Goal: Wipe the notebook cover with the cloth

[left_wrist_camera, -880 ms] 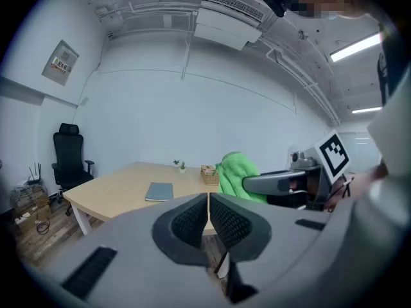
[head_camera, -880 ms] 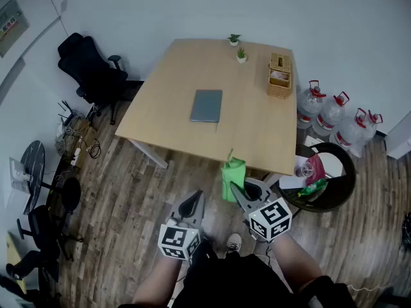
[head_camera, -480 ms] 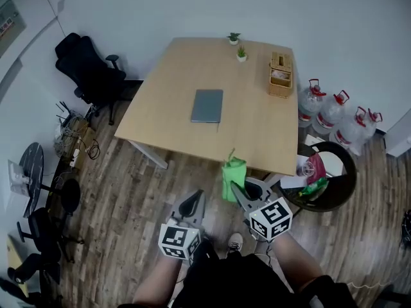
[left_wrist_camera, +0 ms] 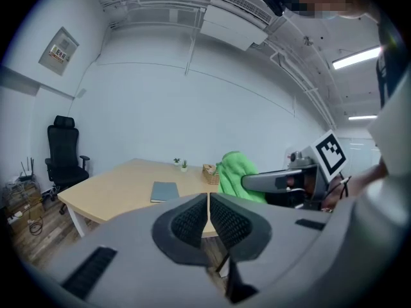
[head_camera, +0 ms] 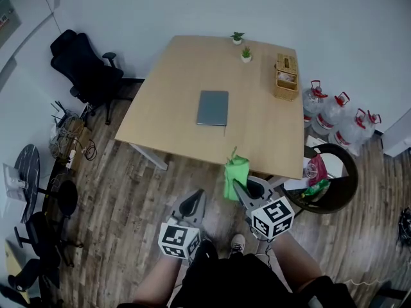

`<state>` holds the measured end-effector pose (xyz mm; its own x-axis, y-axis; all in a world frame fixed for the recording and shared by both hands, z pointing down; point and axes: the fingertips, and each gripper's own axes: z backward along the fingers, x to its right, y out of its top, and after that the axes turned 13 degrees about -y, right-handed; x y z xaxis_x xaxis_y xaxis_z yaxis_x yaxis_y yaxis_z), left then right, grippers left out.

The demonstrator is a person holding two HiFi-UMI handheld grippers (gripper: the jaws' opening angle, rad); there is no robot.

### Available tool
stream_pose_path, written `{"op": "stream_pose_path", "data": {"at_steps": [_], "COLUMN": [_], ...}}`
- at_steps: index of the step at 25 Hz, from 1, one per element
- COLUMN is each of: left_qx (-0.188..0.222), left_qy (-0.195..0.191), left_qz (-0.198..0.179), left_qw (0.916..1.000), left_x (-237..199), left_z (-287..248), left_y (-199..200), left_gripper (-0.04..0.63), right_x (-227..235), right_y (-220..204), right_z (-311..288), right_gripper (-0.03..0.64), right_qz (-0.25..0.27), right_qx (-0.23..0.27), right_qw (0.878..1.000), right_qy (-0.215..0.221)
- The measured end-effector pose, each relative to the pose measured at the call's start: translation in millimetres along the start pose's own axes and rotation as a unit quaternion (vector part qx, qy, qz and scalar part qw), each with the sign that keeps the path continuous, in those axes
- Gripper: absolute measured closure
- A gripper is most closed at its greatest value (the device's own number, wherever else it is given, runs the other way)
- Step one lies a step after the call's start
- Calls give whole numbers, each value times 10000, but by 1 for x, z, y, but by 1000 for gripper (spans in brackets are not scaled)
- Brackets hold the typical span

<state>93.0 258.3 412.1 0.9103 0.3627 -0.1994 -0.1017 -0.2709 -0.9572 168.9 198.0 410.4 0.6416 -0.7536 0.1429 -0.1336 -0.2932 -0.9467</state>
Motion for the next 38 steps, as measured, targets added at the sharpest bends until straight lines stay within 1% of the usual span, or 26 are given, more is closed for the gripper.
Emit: {"op": "stream_pose_path", "data": {"at_steps": [14,23,30,38], "left_qx": [7,-29,-130,-250], "left_qy": [-352,-568,-604,-373], "left_qz": [59,97,144,193], "left_qw": [9994,9983,9980,9988], "left_x": [-95,-139,-155,-175], "left_z": [11,18,2,-51], "left_y": [16,18,19,23], "left_gripper": [581,581,580,580], "right_x": [-37,-58,-47,1], "right_y": [21,34,42,46], "right_z": [-77,-113,-132,-169], "right_gripper": [560,560,560,560], "right_qz": [-78,-29,-37,-84], "right_qx": [-57,-26,-36,-137], "right_qw": [9991,9980,9979,9989], "right_qy": [-418,-631,-646,-444]}}
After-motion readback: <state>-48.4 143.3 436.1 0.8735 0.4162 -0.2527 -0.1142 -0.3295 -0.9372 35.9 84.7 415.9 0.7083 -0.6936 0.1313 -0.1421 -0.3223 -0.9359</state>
